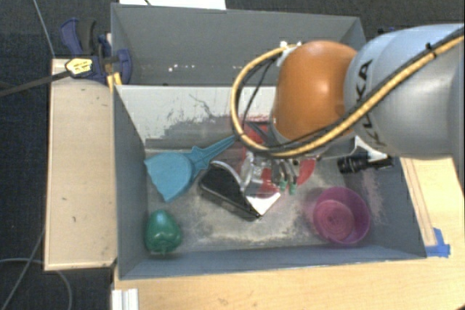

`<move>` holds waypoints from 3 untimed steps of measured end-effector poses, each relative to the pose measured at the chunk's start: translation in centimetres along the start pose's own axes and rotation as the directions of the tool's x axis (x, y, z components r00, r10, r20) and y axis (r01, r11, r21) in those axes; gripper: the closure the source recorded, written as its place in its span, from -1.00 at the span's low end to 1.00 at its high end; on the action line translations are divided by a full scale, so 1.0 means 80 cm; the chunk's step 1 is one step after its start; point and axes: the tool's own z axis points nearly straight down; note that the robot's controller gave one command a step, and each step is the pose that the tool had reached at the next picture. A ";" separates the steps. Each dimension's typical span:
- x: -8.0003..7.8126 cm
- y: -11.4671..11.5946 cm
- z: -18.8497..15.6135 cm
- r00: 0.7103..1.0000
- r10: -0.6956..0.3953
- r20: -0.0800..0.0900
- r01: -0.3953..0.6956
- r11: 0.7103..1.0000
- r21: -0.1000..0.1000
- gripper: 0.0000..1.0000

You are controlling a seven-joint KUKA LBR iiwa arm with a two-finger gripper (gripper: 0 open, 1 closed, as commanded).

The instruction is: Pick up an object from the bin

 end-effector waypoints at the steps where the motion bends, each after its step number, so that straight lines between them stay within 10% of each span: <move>1: 0.008 0.021 0.036 0.968 0.252 -0.002 -0.252 0.968 0.001 1.00; 3: -0.004 0.003 0.000 0.954 0.298 0.001 -0.298 0.954 -0.002 1.00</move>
Offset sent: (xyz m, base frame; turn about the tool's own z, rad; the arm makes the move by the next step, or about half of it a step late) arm 0.0136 0.0079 -0.0018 0.3298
